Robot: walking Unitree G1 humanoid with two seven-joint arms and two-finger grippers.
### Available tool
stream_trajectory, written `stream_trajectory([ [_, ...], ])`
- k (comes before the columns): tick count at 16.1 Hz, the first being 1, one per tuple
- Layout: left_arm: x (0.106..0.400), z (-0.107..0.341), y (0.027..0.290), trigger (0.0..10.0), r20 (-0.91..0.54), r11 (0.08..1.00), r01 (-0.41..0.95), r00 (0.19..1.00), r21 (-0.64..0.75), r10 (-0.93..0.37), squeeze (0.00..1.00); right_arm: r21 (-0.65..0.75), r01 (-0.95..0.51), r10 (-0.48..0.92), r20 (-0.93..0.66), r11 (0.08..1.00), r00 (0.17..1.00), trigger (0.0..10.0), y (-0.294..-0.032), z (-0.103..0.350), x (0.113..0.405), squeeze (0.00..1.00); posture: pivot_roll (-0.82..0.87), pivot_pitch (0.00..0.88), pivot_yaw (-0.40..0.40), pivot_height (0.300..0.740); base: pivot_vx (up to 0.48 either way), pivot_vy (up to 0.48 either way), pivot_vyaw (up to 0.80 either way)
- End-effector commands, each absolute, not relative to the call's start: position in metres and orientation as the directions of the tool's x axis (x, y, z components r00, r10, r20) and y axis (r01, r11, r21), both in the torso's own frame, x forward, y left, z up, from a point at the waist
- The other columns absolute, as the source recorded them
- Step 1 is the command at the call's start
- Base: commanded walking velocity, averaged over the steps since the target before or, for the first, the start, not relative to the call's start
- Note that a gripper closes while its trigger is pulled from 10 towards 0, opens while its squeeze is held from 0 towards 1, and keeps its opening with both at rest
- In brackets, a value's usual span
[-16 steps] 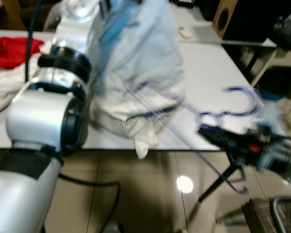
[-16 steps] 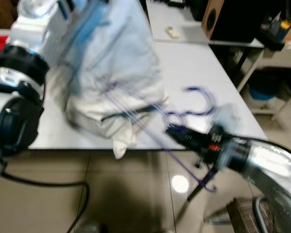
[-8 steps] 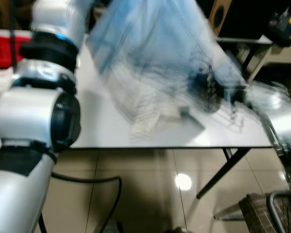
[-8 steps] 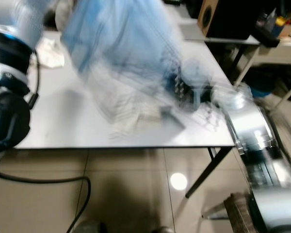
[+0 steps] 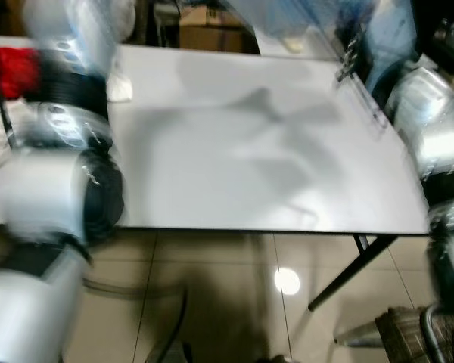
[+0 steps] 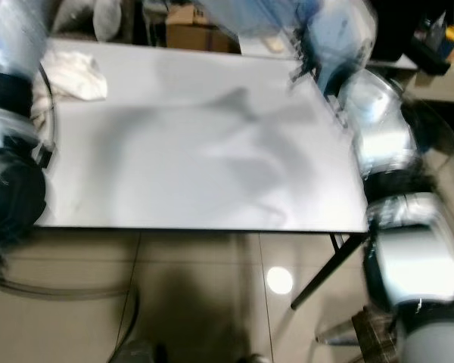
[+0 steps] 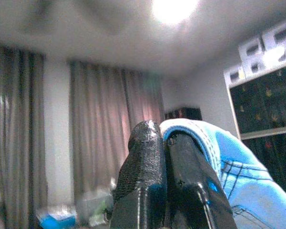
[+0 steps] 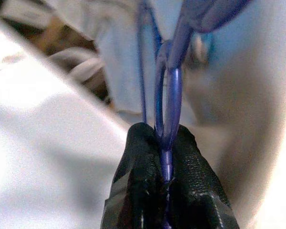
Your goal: Hang hanger
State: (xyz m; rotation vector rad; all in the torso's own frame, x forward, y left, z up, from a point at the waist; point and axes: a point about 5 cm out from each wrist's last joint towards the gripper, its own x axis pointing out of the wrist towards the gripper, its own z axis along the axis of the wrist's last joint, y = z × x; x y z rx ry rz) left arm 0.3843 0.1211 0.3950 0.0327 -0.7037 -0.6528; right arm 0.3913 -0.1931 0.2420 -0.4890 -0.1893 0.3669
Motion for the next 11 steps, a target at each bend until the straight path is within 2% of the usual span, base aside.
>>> stream_trajectory([
  [1, 0.389, 0.366, 0.104, 10.0, 0.508, 0.783, 0.558, 0.607, 0.274, -0.611, 0.0, -0.484, -0.379, 0.452, 0.038, 0.789, 0.891, 10.0, -0.188, 0.222, 0.382, 0.0, 0.05, 0.039, -0.041, 0.74, 0.0, 0.0, 0.0],
  [3, 0.395, 0.302, 0.089, 10.0, 0.376, 0.779, 0.562, 0.683, 0.278, -0.626, 0.0, -0.464, -0.505, 0.543, -0.059, 0.728, 0.838, 10.0, -0.178, 0.187, 0.359, 0.0, 0.04, 0.042, -0.031, 0.74, 0.0, 0.0, 0.0],
  [4, 0.395, 0.224, 0.087, 10.0, 0.168, 0.778, 0.536, 0.777, 0.328, -0.606, 0.0, -0.424, -0.648, 0.656, -0.15, 0.633, 0.74, 10.0, -0.163, 0.156, 0.324, 0.0, 0.02, 0.048, -0.006, 0.74, 0.0, 0.0, 0.0],
  [5, 0.392, 0.202, 0.09, 10.0, 0.103, 0.775, 0.528, 0.8, 0.347, -0.591, 0.0, -0.403, -0.688, 0.69, -0.169, 0.603, 0.704, 10.0, -0.159, 0.149, 0.311, 0.0, 0.02, 0.049, -0.002, 0.74, 0.0, 0.0, 0.0],
  [6, 0.392, 0.186, 0.104, 10.0, 0.055, 0.802, 0.492, 0.841, 0.339, -0.539, 0.0, -0.367, -0.735, 0.731, -0.18, 0.57, 0.658, 10.0, -0.16, 0.147, 0.289, 0.0, 0.01, 0.047, 0.011, 0.74, 0.0, 0.0, 0.0],
  [9, 0.396, 0.191, 0.121, 10.0, 0.049, 0.813, 0.442, 0.868, 0.379, -0.494, 0.0, -0.335, -0.778, 0.761, -0.212, 0.532, 0.613, 10.0, -0.168, 0.155, 0.27, 0.0, 0.01, 0.037, 0.014, 0.74, 0.0, 0.0, 0.0],
  [11, 0.399, 0.193, 0.139, 10.0, 0.037, 0.803, 0.371, 0.899, 0.466, -0.437, 0.0, -0.308, -0.832, 0.792, -0.282, 0.461, 0.542, 10.0, -0.17, 0.165, 0.25, 0.0, 0.01, 0.024, 0.006, 0.74, 0.0, 0.0, 0.0],
])
